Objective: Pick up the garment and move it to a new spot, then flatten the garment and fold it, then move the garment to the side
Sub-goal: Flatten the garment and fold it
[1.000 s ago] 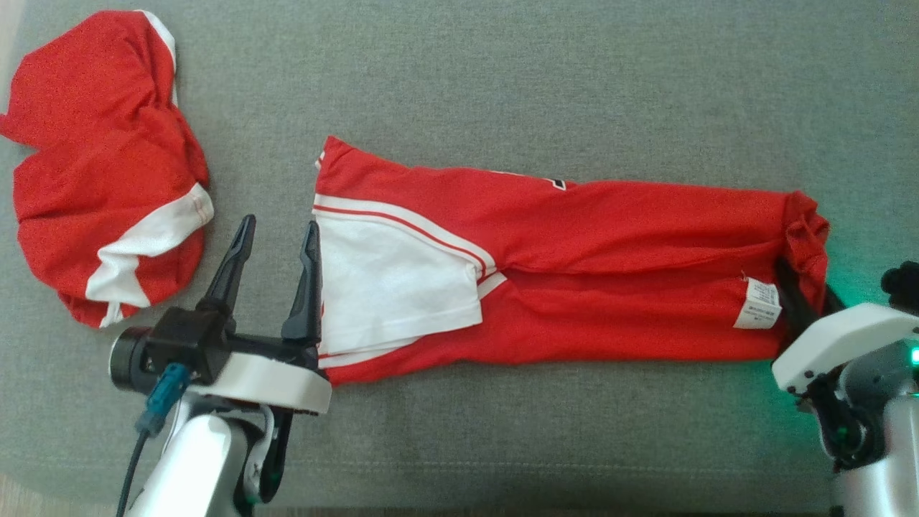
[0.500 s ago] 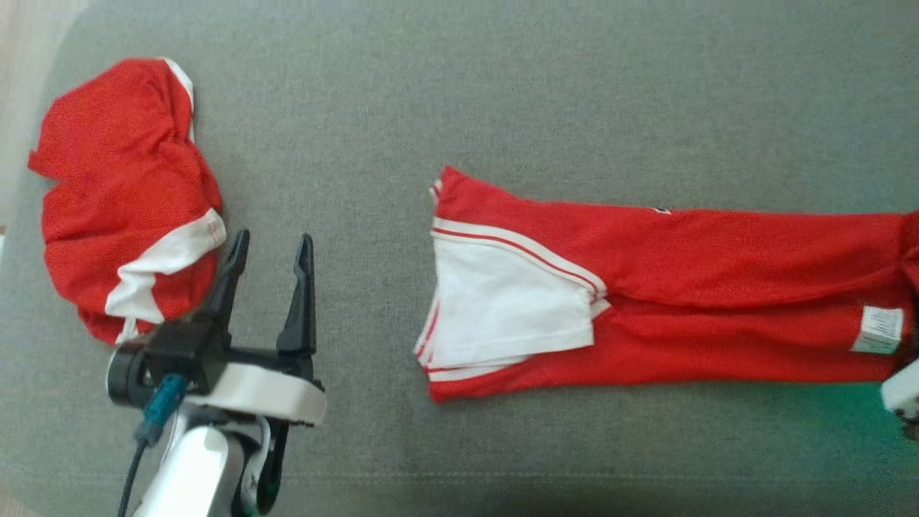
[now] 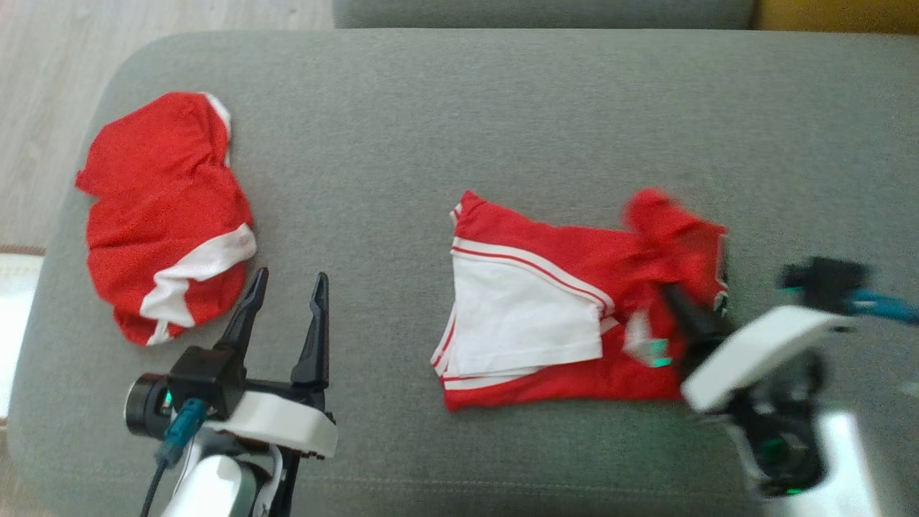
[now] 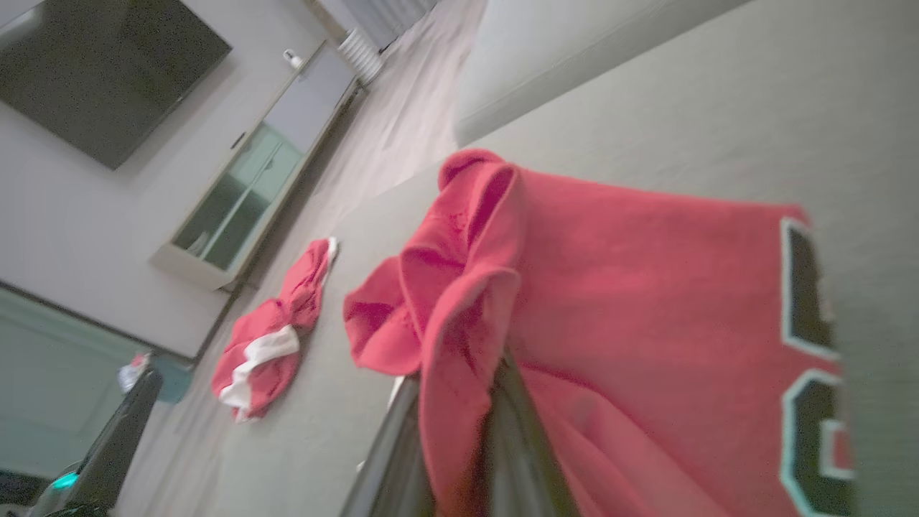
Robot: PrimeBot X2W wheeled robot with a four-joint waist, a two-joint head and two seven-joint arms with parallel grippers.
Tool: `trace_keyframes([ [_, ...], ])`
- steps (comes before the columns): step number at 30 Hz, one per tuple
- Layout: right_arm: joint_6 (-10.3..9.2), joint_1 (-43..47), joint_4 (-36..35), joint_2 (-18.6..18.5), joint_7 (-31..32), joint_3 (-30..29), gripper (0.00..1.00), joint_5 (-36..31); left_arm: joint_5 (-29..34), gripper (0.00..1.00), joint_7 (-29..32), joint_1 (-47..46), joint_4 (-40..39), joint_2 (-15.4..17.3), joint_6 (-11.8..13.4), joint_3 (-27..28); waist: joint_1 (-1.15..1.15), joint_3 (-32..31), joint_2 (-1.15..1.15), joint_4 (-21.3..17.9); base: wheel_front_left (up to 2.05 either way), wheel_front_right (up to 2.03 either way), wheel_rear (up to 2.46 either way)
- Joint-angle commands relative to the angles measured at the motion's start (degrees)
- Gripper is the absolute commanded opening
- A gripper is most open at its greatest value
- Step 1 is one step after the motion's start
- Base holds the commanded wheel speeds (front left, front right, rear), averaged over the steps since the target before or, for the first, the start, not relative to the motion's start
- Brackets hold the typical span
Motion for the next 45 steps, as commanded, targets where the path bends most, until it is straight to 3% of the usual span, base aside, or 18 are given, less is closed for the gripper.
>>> trace_keyframes([
  [1, 0.37, -4.38, 0.63, -0.26, -2.67, 5.98, 0.0, 2.57, 0.21, 1.0, -0.01, -2.26, -2.17, 0.67, 0.27, 1.49, 0.0, 0.5, 0.0, 1.43, 0.0, 0.0, 0.0],
  [9, 0.37, -12.21, 14.41, -0.25, -12.42, 20.22, 0.0, 9.96, 0.47, 1.0, -0.03, -4.27, -1.58, -0.09, -0.46, 0.0, 0.0, 2.3, 0.0, 5.55, 0.0, 0.0, 0.0],
  [15, 0.37, -17.67, 24.75, -0.24, -18.27, 25.16, 0.0, 11.41, 0.2, 1.0, -0.41, -5.31, -0.71, -0.97, -0.63, -0.38, 0.0, 3.61, 0.0, 7.55, 0.0, 0.0, 0.0],
  [16, 0.37, -18.27, 26.22, -0.24, -19.0, 25.5, 0.22, 11.14, 0.17, 1.0, -0.48, -5.46, -0.58, -1.06, -0.64, -0.38, 0.0, 3.76, 0.0, 7.67, 0.0, 0.0, 0.0],
  [18, 0.37, -19.26, 28.84, -0.24, -20.16, 26.21, 1.0, 10.46, 0.13, 1.0, -0.61, -5.68, -0.33, -1.2, -0.61, -0.32, 0.0, 3.95, 0.0, 7.75, 0.0, 0.0, 0.0],
  [22, 0.37, -20.57, 30.15, -0.24, -24.39, 28.0, 1.0, 8.25, 0.1, 1.0, -0.82, -5.78, 0.1, -1.29, -0.4, -0.08, 0.0, 3.88, 0.0, 7.41, 0.0, 0.0, 0.0],
  [25, 0.37, -21.12, 28.38, -0.24, -29.04, 28.34, 1.0, 2.48, 0.04, 1.0, -0.94, -5.56, 0.25, -1.11, -0.13, 0.35, 0.0, 3.53, 0.0, 6.52, 0.0, 0.0, 0.0],
  [26, 0.37, -20.79, 26.46, -0.85, -31.89, 27.07, 1.0, -2.52, 0.02, 1.0, -1.0, -5.37, 0.3, -0.91, -0.04, 0.56, 0.0, 3.07, 0.0, 5.72, 0.0, 0.0, 0.0],
  [30, 0.37, -18.09, 21.13, -3.88, -35.0, 20.26, 1.0, -12.07, -0.01, 1.0, -1.06, -4.77, 0.19, -0.26, 0.24, 1.03, 0.0, 1.98, 0.0, 4.02, 0.0, 0.0, 0.0],
  [39, 0.37, -5.12, 4.87, -6.55, -30.78, 1.75, 1.0, -23.84, -0.07, 1.0, 0.09, -3.29, -1.46, 2.0, 1.39, 2.3, 0.0, 0.73, 0.0, -0.09, 0.0, 0.0, 0.0],
  [45, 0.37, 3.49, -2.63, -4.22, -27.59, -3.03, 1.0, -26.2, -0.44, 1.0, 0.96, -1.49, -2.38, 3.52, 2.25, 3.34, 0.0, -1.15, 0.0, -2.11, 0.0, 0.0, 0.0],
])
